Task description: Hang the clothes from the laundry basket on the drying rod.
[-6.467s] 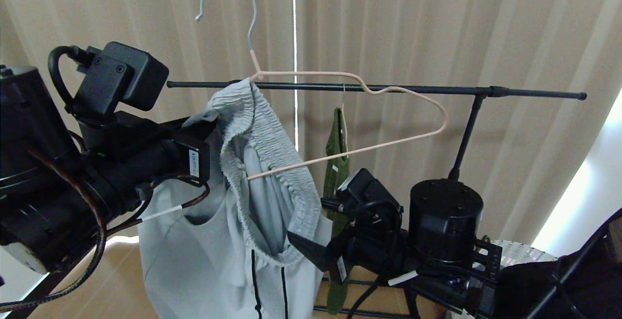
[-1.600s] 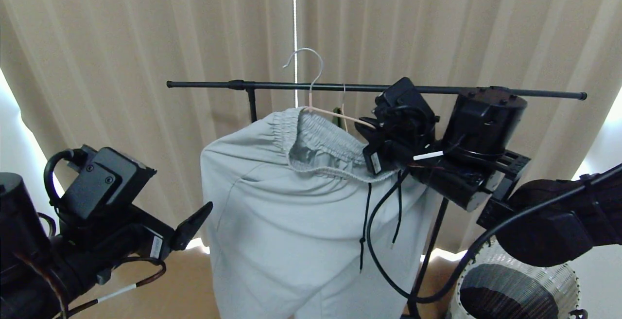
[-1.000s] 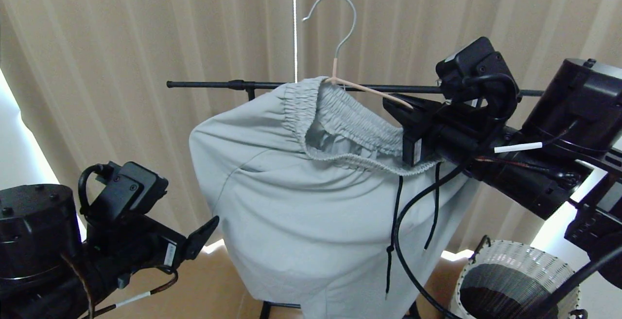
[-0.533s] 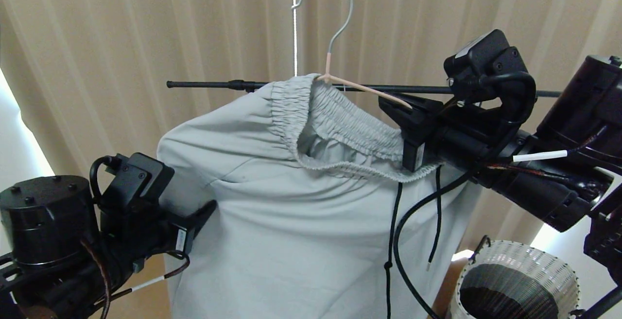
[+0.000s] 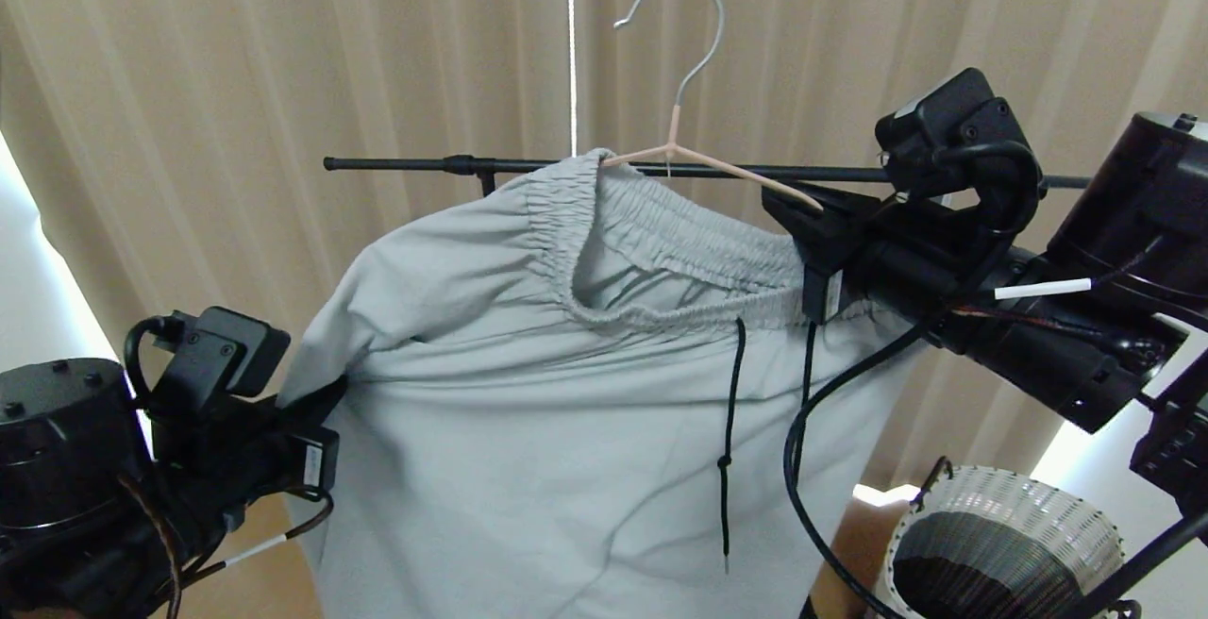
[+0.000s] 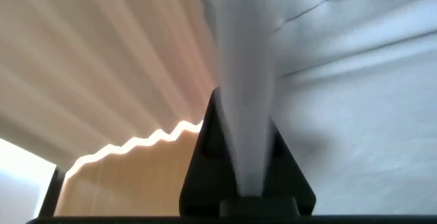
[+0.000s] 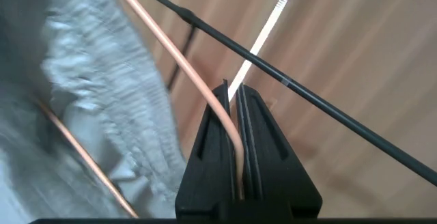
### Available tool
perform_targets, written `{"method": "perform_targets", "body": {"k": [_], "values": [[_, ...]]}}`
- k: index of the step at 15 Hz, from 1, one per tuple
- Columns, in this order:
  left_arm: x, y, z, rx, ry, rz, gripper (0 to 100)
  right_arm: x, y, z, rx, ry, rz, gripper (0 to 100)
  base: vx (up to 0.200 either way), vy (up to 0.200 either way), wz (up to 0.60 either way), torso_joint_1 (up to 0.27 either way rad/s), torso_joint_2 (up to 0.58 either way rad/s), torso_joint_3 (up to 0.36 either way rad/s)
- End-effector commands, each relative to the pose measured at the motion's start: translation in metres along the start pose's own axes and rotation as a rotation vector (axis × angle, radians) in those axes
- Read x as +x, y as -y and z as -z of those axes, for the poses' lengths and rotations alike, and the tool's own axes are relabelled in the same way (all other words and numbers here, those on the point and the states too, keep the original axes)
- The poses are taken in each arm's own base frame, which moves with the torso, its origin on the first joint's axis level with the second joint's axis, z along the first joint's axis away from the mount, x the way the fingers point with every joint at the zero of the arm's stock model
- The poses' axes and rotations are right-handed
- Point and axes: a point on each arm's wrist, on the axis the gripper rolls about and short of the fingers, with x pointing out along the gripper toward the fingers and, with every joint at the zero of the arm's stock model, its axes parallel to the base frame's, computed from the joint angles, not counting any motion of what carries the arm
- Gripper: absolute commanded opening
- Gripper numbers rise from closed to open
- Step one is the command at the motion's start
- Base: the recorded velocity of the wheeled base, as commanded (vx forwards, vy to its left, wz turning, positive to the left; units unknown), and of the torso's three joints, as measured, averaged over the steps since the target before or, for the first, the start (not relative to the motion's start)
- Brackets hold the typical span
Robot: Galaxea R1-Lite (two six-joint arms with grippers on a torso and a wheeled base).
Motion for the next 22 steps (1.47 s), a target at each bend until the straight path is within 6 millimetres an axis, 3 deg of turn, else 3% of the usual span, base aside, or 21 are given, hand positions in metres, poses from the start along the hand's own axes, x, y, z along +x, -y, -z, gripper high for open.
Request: {"method": "perform_targets", "body": {"k": [1, 5, 9, 10, 16, 22], "values": [[0.001, -0.017, 0.008, -0.013, -0.028, -0.084, 0, 0.003, 0.012, 0.008, -0.006, -0.025, 0.044, 0, 0.0, 0.0, 0.0, 0.0, 0.0, 0.0], [0.005, -0.031, 0.01, -0.011, -0.046, -0.151, 0, 0.003, 0.014, 0.009, -0.009, -0.027, 0.036, 0, 0.0, 0.0, 0.0, 0.0, 0.0, 0.0], [0.004, -0.024, 0.008, 0.002, -0.025, -0.12, 0, 0.001, 0.013, 0.012, -0.009, -0.038, 0.031, 0, 0.0, 0.0, 0.0, 0.0, 0.0, 0.0], [0.004, -0.021, 0.007, 0.006, -0.018, -0.103, 100, 0.001, 0.013, 0.013, -0.009, -0.039, 0.03, 0, 0.0, 0.0, 0.0, 0.0, 0.0, 0.0], [-0.009, -0.012, -0.005, -0.028, 0.056, -0.058, 100, -0.009, 0.021, 0.02, -0.022, -0.091, 0.055, 0, 0.0, 0.0, 0.0, 0.0, 0.0, 0.0], [-0.042, -0.02, -0.018, -0.126, 0.145, -0.032, 100, -0.04, 0.047, 0.037, -0.083, -0.222, 0.135, 0, 0.0, 0.0, 0.0, 0.0, 0.0, 0.0]]}}
